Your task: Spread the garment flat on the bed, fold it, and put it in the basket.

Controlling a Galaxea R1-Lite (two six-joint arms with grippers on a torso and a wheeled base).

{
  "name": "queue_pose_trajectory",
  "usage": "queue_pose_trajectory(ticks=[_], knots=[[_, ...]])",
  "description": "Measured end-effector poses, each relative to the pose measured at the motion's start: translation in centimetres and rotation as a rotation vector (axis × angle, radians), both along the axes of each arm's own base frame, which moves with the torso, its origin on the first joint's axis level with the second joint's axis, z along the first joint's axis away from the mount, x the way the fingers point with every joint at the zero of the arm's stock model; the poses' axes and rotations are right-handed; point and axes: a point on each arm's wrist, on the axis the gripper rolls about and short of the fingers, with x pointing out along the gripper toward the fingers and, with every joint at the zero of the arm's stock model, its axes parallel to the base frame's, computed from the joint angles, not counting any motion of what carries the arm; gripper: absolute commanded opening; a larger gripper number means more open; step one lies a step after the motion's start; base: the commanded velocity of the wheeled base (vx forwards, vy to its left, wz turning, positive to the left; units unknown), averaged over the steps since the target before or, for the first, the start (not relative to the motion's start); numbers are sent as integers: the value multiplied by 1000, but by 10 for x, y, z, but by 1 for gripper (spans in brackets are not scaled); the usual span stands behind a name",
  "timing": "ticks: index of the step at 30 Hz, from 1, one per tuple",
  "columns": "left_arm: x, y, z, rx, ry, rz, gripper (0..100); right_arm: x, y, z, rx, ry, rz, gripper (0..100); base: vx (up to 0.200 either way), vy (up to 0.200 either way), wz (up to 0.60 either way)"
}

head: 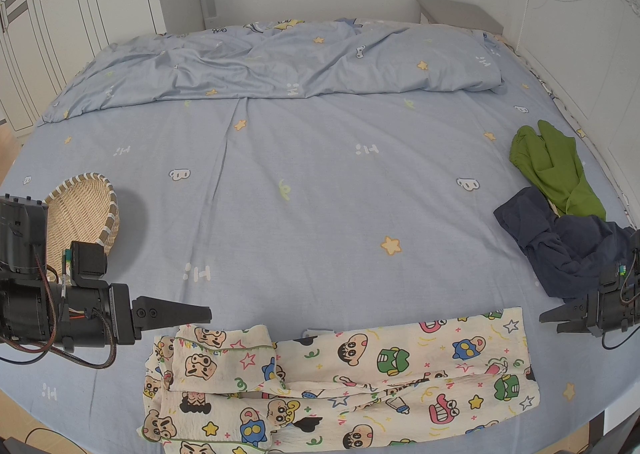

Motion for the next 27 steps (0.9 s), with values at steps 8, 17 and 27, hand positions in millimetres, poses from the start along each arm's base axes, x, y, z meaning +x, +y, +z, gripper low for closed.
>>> queue_pose_trajectory(ticks=[8,17,27], knots=[[0,0,0,-2,1,-5,100,20,-1,-34,38,64,34,100,0,0,0],[-2,-1,1,-12,1,-23,100,30,5,-65,22,-16,78,100,0,0,0],[-4,-1,2,-16,-5,-28,100,20,11,-81,49,54,99,100,0,0,0]])
